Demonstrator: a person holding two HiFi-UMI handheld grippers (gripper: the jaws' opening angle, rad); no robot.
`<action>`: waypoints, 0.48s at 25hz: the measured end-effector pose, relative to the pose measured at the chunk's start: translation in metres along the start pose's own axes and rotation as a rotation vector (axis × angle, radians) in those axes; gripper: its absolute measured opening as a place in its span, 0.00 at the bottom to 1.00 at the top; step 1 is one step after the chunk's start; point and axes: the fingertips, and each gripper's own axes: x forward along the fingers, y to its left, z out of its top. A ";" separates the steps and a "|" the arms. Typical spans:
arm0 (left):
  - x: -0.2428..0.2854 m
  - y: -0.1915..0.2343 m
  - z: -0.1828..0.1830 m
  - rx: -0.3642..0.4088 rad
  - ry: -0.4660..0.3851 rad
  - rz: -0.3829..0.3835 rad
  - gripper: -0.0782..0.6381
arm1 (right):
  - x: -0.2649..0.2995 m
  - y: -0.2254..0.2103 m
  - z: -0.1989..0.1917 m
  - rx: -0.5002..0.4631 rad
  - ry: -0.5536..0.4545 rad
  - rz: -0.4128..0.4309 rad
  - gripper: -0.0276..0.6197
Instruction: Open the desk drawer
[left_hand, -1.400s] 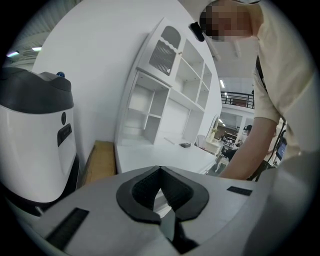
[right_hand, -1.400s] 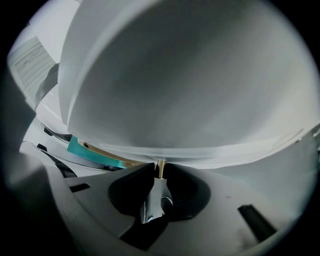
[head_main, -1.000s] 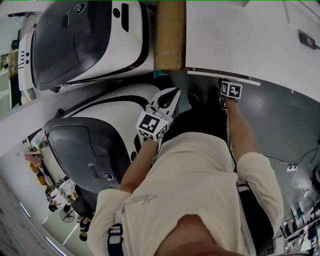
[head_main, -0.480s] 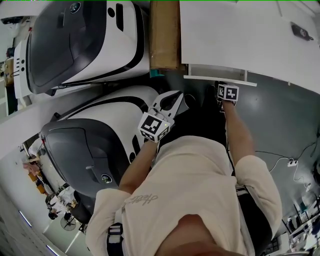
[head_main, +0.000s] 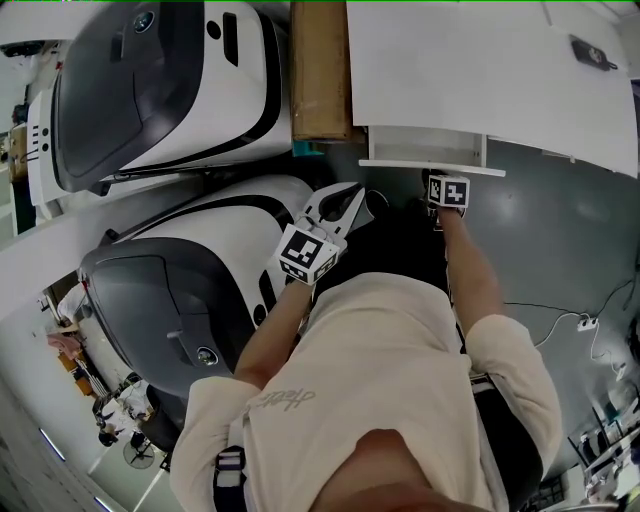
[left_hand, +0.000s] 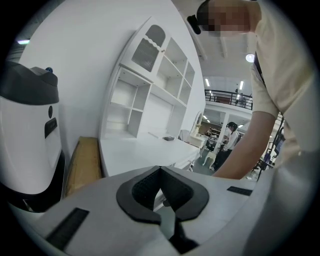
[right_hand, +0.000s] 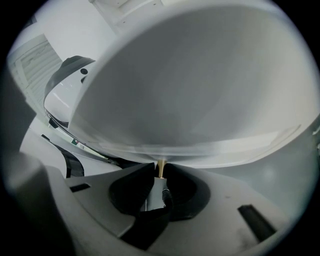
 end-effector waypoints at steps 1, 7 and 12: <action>0.000 -0.003 -0.001 0.004 0.005 0.000 0.11 | -0.001 0.000 -0.003 0.004 -0.001 0.000 0.16; 0.005 -0.024 -0.004 -0.012 0.013 -0.006 0.11 | -0.008 -0.001 -0.020 0.000 0.005 0.018 0.16; 0.007 -0.036 -0.007 -0.054 0.007 0.001 0.11 | -0.011 0.003 -0.037 0.004 0.018 0.038 0.16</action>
